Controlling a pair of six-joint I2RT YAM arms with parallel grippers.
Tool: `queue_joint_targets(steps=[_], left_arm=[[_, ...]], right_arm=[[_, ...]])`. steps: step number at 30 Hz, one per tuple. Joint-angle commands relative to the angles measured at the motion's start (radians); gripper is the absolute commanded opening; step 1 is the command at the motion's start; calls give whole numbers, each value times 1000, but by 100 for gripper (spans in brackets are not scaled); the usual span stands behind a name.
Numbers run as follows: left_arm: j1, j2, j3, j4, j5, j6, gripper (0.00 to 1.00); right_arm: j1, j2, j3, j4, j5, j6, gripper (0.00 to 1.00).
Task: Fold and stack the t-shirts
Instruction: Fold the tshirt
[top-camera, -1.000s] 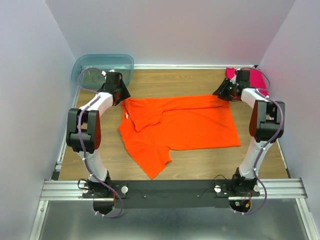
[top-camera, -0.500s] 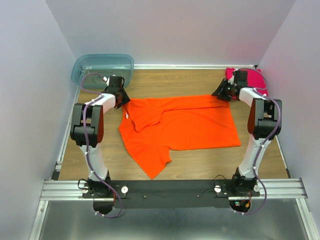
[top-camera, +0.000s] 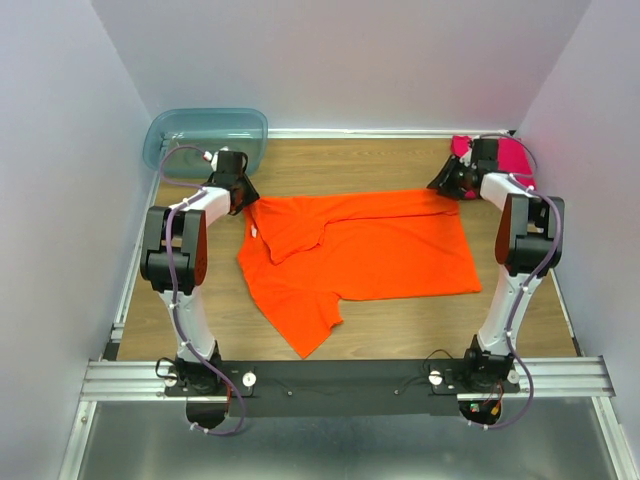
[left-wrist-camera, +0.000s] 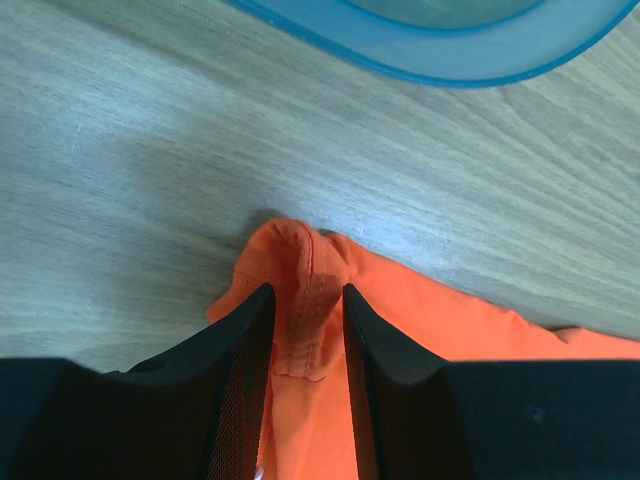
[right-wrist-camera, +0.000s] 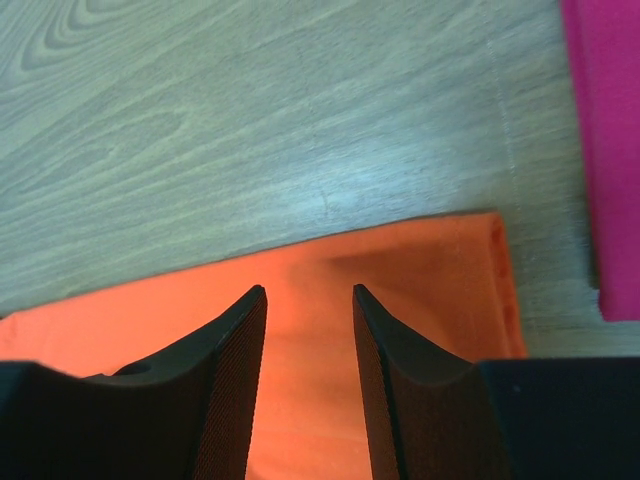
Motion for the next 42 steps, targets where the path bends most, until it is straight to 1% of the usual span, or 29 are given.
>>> queue_joint_targets(steps=[1,3,7,10,13,14,15,16,17,18,19,24,27,32,34,37,38,40,41,42], left_arm=[[7,3,-6,41,-27,-25,41],[7,16,6,39,-22,-26,40],[7,29,18,36,-24,-27,35],[7,34,17,33,-30,-30,34],[9,35,12,38,-34,-32,27],[7,37,12,39,-40,-30,20],[7,43,12,38,-45,-29,17],[9,43,12,36,-56,-29,10],[10,40,8,36,-59,-30,6],[16,34,2,36,-63,-35,5],[23,26,-8,39,-71,-48,0],[73,-44,-99,81,-83,-107,0],[79,-76,-133,91,-83,-133,0],[79,-38,-123,119,-31,-128,0],[79,-32,-117,119,-31,-121,2],[79,-53,-112,119,-36,-108,13],[79,-64,-113,118,-42,-105,21],[79,-105,-121,119,-51,-101,27],[79,-119,-123,119,-47,-93,33],[78,-151,-127,119,-44,-87,37]], right_arm=[[-24,35,39,-15,29,13,46],[-30,42,43,-17,30,17,46],[-36,63,56,-17,21,24,45],[-38,72,62,-17,16,30,45],[-41,81,59,-17,27,33,45],[-44,86,57,-17,29,33,45],[-47,94,56,-17,27,33,45],[-53,100,51,-17,27,34,45],[-58,101,46,-15,30,36,44],[-62,105,40,-15,33,39,44],[-75,105,30,-13,39,43,42],[-101,100,10,-10,46,60,40],[-104,88,14,-6,50,62,40],[-104,108,46,-3,-2,57,40],[-104,109,52,-4,-8,50,40],[-102,82,57,-4,-23,34,41],[-102,72,56,-6,-26,31,41],[-102,36,56,-6,-30,25,43],[-101,23,54,-6,-34,24,45],[-98,-6,51,-6,-37,24,45]])
